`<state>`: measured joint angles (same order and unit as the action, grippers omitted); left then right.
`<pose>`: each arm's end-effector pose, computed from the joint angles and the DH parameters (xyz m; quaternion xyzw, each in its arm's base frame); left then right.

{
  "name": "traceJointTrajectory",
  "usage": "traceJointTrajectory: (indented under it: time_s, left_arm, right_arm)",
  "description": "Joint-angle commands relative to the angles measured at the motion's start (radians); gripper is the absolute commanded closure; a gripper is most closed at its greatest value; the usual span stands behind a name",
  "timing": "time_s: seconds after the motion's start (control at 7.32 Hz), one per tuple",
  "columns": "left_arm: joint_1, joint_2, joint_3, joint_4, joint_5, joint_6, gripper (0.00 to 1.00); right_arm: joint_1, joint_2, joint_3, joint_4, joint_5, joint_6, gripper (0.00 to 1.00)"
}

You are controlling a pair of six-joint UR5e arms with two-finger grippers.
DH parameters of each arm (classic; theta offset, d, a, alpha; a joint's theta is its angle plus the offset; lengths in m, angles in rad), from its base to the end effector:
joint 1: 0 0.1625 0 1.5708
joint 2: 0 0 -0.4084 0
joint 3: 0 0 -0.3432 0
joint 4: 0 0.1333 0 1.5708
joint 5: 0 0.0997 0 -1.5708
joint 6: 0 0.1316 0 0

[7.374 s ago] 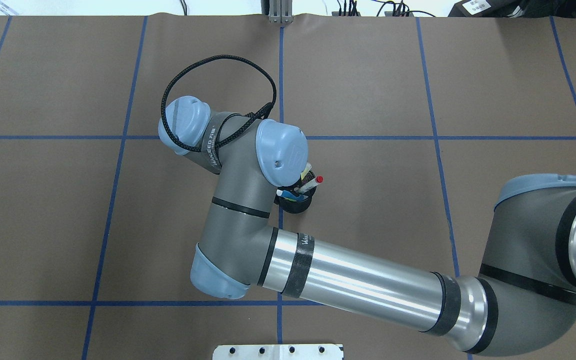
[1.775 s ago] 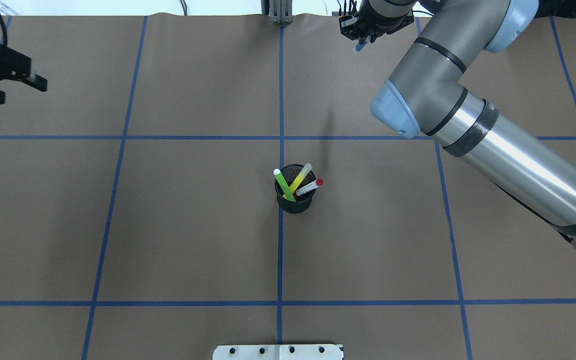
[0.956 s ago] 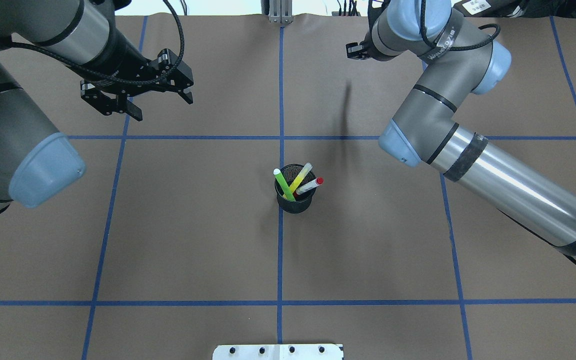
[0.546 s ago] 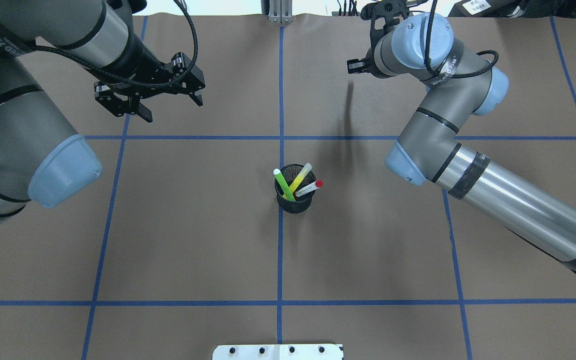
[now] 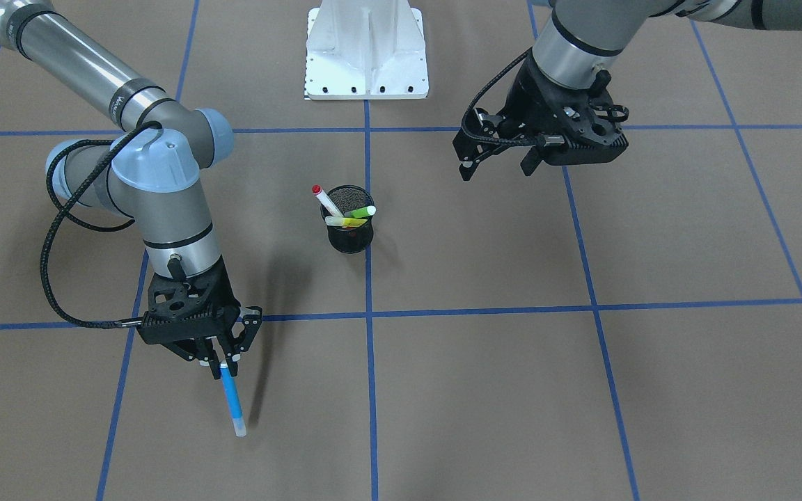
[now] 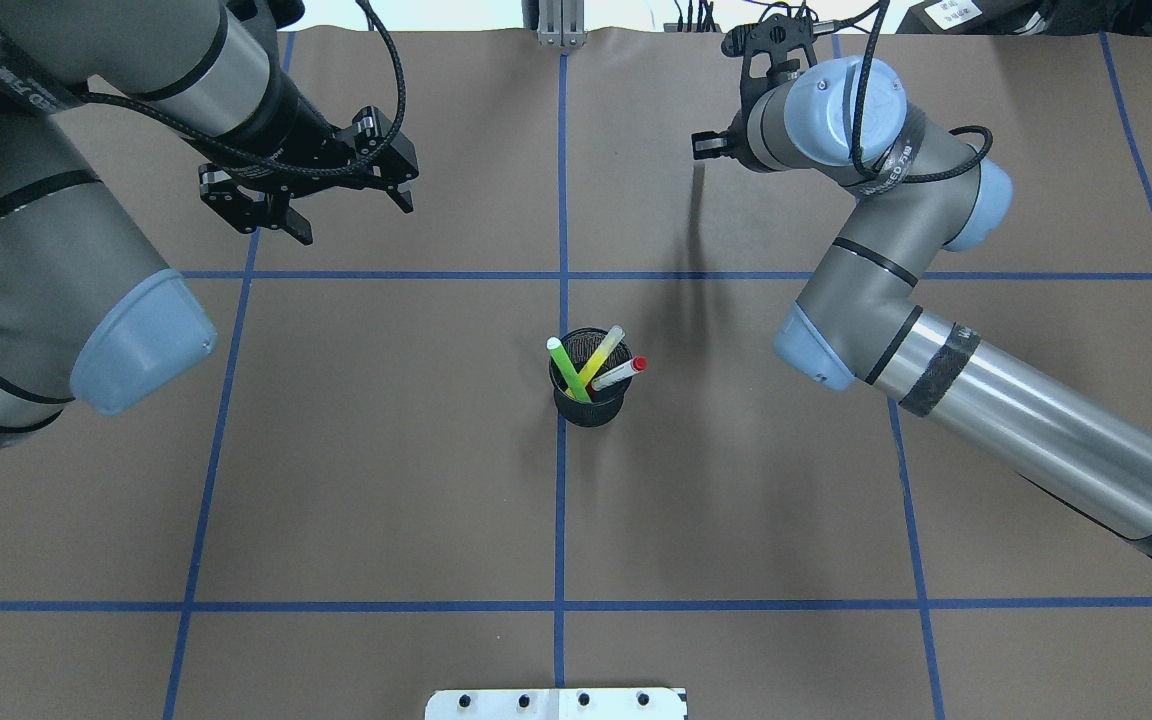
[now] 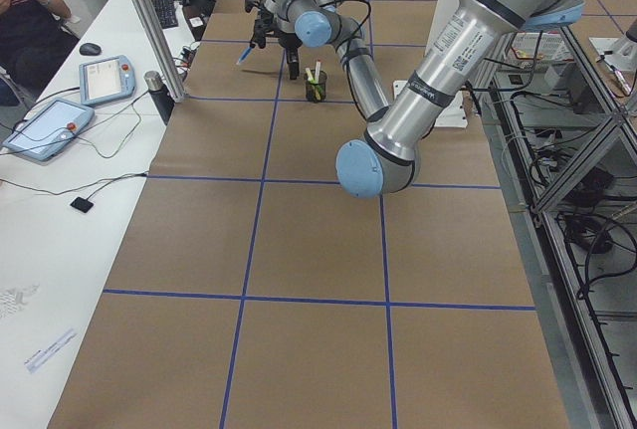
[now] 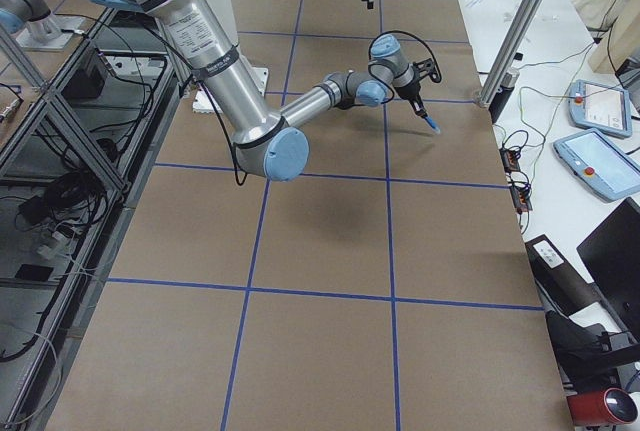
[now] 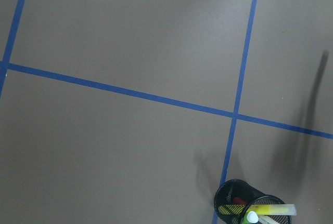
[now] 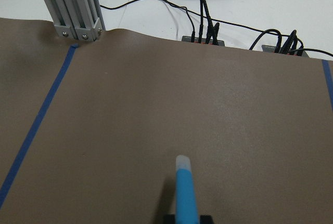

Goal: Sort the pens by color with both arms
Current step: 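Carry the blue highlighter farther from the robot and set it on the table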

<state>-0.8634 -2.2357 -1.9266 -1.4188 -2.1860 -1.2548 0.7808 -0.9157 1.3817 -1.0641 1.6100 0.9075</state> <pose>0.3319 -0.4765 0.1846 -0.0052 0.4861 -0.1110 0.8668 -0.4214 -0.5980 0.3238 0.2959 -0.3621 0.0428 0.8829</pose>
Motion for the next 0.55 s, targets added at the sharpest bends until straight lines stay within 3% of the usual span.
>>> traceJointTrajectory:
  time_s: [0.0, 0.27, 0.41]
  left_arm:
    - [0.001, -0.001, 0.006, 0.000, 0.002, 0.002, 0.00]
    - [0.001, -0.004, 0.015, 0.000, 0.002, 0.002, 0.00]
    - [0.001, -0.019, 0.030, 0.001, 0.000, 0.000, 0.00]
  right_arm:
    - [0.000, -0.008, 0.002, 0.001, 0.007, -0.013, 0.48]
    - [0.002, -0.014, 0.008, -0.008, 0.022, -0.015, 0.09]
    - [0.012, -0.034, 0.016, -0.007, 0.100, -0.016, 0.03]
